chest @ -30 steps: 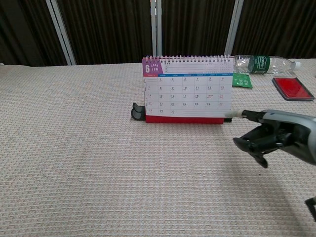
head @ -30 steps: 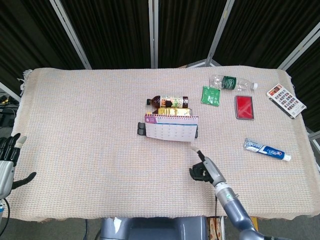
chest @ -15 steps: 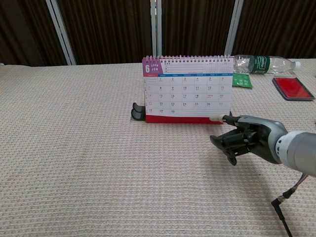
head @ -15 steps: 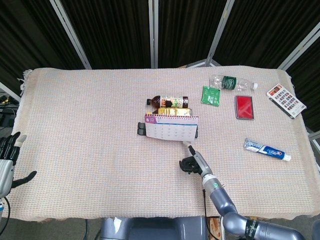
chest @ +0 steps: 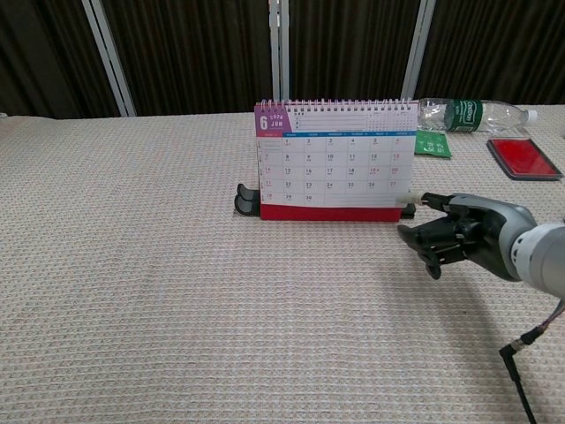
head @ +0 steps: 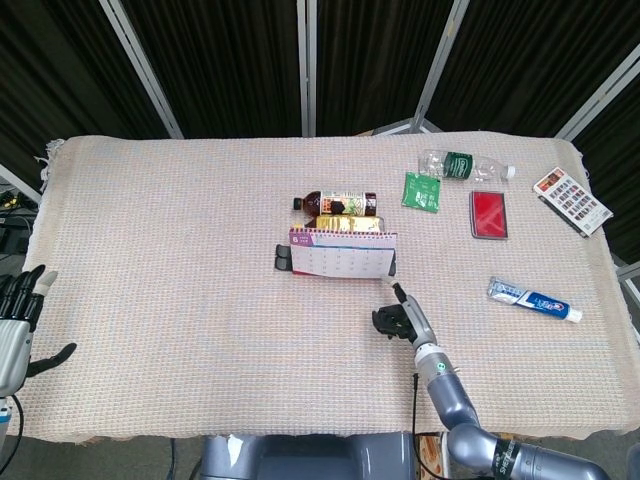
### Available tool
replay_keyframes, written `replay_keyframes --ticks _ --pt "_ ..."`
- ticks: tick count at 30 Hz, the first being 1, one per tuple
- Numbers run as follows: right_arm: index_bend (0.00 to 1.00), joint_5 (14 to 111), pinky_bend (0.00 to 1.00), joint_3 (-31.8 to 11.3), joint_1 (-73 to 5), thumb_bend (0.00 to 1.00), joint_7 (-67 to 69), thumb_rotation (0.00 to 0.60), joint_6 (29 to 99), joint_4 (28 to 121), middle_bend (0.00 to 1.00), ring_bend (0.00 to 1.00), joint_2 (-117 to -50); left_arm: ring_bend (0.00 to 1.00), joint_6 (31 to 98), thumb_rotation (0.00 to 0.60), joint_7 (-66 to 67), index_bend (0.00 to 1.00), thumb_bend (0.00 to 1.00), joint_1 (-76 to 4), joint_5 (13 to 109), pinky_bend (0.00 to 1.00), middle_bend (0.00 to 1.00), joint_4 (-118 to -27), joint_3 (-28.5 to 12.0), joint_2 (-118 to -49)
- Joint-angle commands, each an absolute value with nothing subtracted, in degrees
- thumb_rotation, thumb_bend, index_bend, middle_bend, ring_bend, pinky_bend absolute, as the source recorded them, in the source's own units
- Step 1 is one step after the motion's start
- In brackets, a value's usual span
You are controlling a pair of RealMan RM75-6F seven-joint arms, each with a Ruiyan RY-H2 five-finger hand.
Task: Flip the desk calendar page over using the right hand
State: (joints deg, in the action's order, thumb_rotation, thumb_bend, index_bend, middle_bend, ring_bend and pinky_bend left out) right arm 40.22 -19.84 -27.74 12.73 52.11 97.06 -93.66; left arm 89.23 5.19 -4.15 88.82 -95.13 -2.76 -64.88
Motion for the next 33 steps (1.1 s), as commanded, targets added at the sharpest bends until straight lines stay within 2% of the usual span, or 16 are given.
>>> replay_keyframes --ticks 1,26,33 --pt "0.0 39.23 0.71 -20.1 -28.16 0.46 12.52 0.6 51.86 96.19 0.8 0.76 -93.85 0.0 89.23 0.6 5.28 0.0 0.12 -4.16 89.03 0.0 0.0 -95.21 -2.65 -64.88" --pt "0.0 35.35 0.7 -21.7 -33.71 0.47 9.38 0.6 50.69 90.59 0.8 0.76 -99.85 0.0 89.96 0.6 2.38 0.0 0.12 -4.1 90.22 0.0 0.0 -94.79 -2.44 -64.2" --pt "0.1 37.56 0.68 -21.71 -34.07 0.47 7.97 0.6 52.76 93.94 0.78 0.74 -99.97 0.0 89.8 0.6 1.64 0.0 0.12 -4.2 90.31 0.0 0.0 -94.6 -2.39 -64.02"
